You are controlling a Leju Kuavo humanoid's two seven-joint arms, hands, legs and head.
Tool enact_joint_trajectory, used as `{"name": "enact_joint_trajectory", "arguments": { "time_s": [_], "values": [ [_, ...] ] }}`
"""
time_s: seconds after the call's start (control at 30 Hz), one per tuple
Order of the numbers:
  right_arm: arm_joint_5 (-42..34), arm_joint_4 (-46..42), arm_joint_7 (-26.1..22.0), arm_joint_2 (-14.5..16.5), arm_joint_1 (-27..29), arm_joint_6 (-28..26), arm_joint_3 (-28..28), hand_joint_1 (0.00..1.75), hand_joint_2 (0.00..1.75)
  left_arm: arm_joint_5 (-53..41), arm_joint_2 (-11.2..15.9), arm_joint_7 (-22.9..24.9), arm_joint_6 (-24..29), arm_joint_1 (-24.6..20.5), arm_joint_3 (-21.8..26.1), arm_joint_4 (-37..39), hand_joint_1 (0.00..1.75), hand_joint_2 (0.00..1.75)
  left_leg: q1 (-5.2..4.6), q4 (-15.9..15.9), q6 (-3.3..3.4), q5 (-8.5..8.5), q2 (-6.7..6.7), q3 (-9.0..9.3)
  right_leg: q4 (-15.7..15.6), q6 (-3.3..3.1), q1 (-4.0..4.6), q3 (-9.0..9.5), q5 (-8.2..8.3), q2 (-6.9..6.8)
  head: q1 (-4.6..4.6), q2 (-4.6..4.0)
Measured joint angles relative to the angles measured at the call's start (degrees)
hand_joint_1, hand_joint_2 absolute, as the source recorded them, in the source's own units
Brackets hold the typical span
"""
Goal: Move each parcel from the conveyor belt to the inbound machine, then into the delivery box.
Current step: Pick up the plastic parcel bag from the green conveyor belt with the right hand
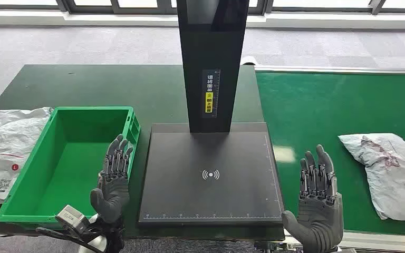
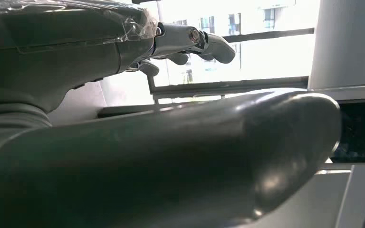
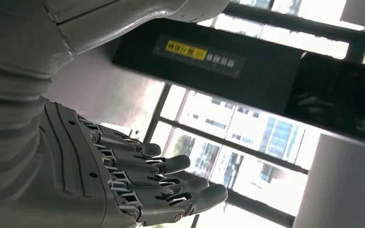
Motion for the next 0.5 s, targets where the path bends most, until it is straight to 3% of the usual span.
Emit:
{"name": "enact_joint_trajectory", "arguments": {
  "time_s": [0.1,0.2,0.27,0.37,0.5],
  "values": [
    [4.41,0.0,1.1,0.78,-0.03,-2.22,-1.97,0.0,1.75,-2.14,-0.06,0.0,1.57,0.42,-0.03,-0.57,0.0,0.0,0.0,0.0,0.0,0.0,0.01,0.0,0.0,0.0,0.0,-0.01,0.0,0.0,-0.01,0.0],
    [15.89,0.48,6.6,0.94,-1.1,-10.31,-6.67,0.0,1.75,-5.49,-0.15,0.0,4.81,0.61,-0.59,-0.99,0.0,0.0,0.0,0.0,0.02,-0.01,-0.01,-0.01,-0.03,0.02,-0.02,-0.01,0.0,0.0,0.01,0.0],
    [22.4,2.34,10.08,-0.47,-3.42,-15.95,-11.77,0.0,1.75,-6.37,-0.25,0.0,7.62,0.23,-0.87,-0.69,0.0,0.0,0.0,0.01,0.05,-0.01,-0.02,-0.01,-0.06,0.08,-0.07,0.01,0.04,0.02,0.01,0.0],
    [25.86,7.16,10.85,-3.47,-7.35,-17.51,-18.52,0.0,1.75,-5.52,-0.29,0.0,10.32,-0.47,-0.97,-0.07,0.0,0.0,-0.03,0.02,0.13,-0.02,0.03,0.01,-0.07,0.22,-0.18,0.02,0.14,0.12,0.0,0.0],
    [31.64,12.24,13.67,-6.2,-10.33,-20.48,-21.77,0.0,1.75,-3.86,-0.36,0.0,10.6,-0.73,-1.15,0.54,0.0,0.0,-0.13,0.05,0.22,0.03,0.05,0.01,-0.07,0.29,-0.24,0.0,0.18,0.14,0.0,0.0]
  ]
}}
